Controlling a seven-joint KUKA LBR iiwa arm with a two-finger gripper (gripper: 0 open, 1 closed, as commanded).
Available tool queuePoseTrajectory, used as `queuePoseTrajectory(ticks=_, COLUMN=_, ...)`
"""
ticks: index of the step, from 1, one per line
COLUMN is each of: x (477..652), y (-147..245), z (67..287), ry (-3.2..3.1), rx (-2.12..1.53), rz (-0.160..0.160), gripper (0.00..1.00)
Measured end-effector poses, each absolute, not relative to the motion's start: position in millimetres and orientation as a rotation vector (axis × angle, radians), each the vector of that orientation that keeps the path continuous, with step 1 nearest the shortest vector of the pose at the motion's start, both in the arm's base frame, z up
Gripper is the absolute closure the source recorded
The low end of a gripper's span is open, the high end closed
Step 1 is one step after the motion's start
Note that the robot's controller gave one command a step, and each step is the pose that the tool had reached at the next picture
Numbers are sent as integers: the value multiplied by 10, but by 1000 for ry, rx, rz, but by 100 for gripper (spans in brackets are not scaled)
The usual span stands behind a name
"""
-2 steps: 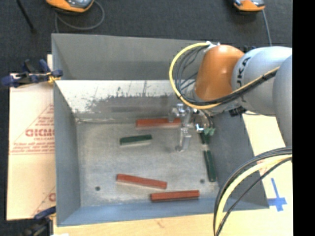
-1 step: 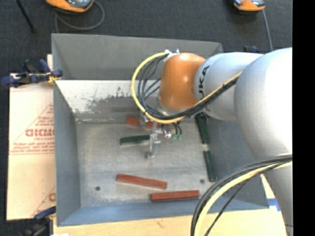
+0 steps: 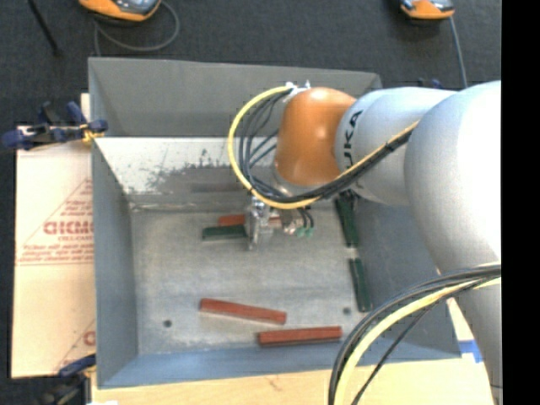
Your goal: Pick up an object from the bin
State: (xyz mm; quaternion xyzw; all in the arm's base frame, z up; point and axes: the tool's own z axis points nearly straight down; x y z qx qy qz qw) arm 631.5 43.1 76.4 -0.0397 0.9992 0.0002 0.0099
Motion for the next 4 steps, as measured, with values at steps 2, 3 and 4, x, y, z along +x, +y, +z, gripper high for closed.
queuePoseTrajectory(ticks=2, x=6314, y=418, z=761, ry=3120, rx=-127, rz=-3, gripper=100)
queuePoseTrajectory(ticks=3, x=6275, y=420, z=714, ry=3133, rx=-129, rz=-3, gripper=0)
queuePoseTrajectory(ticks=4, x=6274, y=421, z=712, ry=3133, rx=-131, rz=-3, gripper=100)
